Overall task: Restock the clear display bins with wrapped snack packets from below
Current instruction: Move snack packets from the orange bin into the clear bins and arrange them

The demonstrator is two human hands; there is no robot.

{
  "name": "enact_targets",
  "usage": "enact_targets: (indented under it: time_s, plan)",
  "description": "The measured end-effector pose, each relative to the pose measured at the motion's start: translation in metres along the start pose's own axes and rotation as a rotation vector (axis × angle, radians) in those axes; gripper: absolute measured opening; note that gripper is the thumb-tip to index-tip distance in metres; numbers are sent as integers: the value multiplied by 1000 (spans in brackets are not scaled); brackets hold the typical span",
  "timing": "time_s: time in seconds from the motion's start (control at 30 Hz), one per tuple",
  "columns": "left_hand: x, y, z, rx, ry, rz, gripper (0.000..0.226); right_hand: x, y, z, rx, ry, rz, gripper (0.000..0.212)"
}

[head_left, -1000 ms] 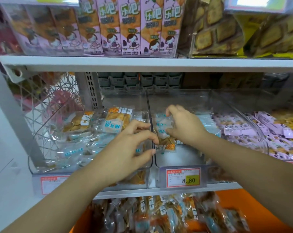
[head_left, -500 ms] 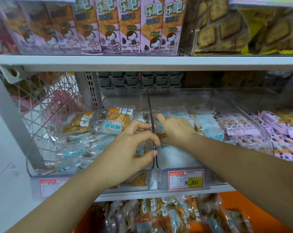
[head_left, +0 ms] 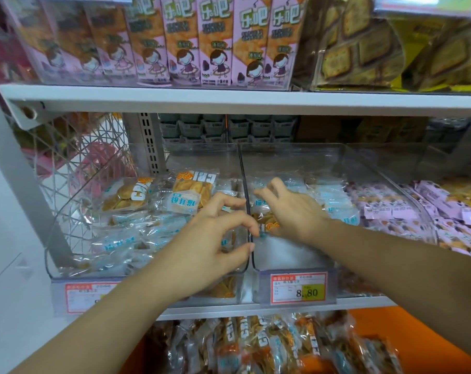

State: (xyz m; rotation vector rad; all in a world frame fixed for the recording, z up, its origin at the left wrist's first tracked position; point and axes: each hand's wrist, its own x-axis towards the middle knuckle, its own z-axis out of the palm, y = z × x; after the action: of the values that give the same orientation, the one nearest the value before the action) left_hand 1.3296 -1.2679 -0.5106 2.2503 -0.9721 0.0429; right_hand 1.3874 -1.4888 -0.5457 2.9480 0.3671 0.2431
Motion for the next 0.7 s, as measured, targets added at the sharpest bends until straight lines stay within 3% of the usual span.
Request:
enact_targets:
  time_s: [0.07, 0.3, 0.5, 0.7]
  plan:
    - [-1, 1, 0, 1, -6, 0, 14, 3, -2, 3, -70, 11, 9, 83]
    - [0, -2, 1, -13, 10, 17, 12, 12, 0, -1, -70, 78, 107, 79]
    - [1, -3, 2, -29, 21, 29, 12, 17, -4, 4, -202, 50, 11, 72]
    - [1, -2, 2, -20, 25, 30, 15, 18, -1, 8, -125, 10, -5, 72]
